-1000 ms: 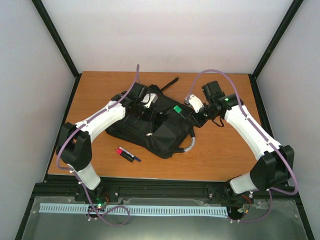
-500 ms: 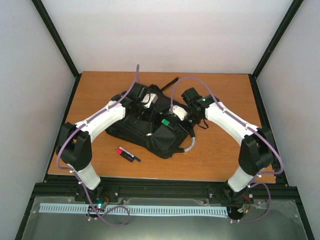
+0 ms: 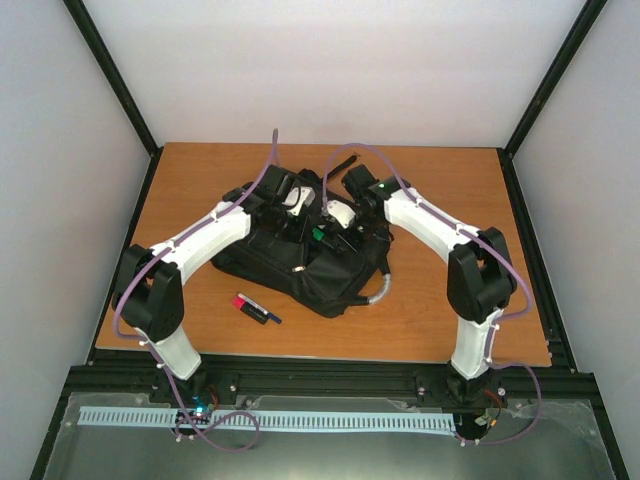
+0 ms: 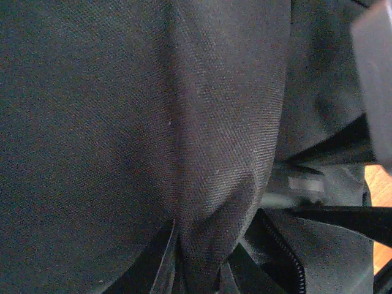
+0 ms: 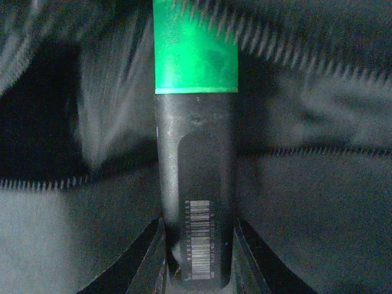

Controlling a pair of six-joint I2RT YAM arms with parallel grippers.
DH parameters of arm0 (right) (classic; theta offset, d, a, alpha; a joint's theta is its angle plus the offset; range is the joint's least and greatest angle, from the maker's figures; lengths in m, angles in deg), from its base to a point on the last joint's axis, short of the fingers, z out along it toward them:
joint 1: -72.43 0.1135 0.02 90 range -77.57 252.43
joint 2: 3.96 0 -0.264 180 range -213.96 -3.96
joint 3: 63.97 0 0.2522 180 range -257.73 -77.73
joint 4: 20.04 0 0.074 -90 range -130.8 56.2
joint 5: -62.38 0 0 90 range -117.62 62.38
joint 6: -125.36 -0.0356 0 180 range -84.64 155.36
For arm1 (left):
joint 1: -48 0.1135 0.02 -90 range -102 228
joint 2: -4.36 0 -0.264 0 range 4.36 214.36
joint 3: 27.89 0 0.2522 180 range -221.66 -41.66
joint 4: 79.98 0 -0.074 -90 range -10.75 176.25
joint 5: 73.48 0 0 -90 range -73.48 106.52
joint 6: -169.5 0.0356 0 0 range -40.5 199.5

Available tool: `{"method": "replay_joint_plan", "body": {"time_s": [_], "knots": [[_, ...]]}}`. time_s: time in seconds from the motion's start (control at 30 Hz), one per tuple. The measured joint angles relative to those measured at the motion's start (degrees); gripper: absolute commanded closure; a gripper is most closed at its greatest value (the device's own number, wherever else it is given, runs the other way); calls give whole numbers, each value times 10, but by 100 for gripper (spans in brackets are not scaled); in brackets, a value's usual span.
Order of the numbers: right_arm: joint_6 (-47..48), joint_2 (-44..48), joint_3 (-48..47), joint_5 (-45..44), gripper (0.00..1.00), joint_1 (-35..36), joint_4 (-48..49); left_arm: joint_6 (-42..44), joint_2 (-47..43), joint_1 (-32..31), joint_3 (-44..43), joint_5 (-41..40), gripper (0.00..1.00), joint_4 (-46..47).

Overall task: Pack the student bag
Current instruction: Place the stationery in the student bag.

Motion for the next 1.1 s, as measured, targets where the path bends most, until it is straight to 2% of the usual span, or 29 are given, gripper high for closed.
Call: {"method": "replay_joint_plan", "body": {"time_s": [0.17,0.33,0.43,0.57,0.67,0.73,0.8,0.83,0.9,0.93,0.97,1.1], "knots": [[-19,-46,-54,-13,80,7,0,0,0,0,0,1,88,1],[-38,-71,-83,-13,68,7,6,0,0,0,0,0,88,0],[-41,-70,-83,-10,57,6,9,0,-2,0,0,0,88,0],[-39,-45,-57,-9,48,7,25,0,-2,0,0,0,88,0],[-37,2,-14,-13,47,6,30,0,-3,0,0,0,88,0],[-32,32,10,-15,49,6,31,0,-5,0,0,0,88,0],[-25,62,37,-15,58,6,34,0,-5,0,0,0,88,0],[-20,74,51,-16,65,6,37,0,-5,0,0,0,88,0],[-15,94,82,-20,87,6,48,0,-6,0,0,0,88,0],[-7,98,96,-24,93,6,53,0,-6,0,0,0,88,0],[-3,101,108,-26,97,6,61,0,-7,0,0,0,88,0],[12,102,146,-33,97,6,99,0,-12,-1,0,0,88,-1]]}}
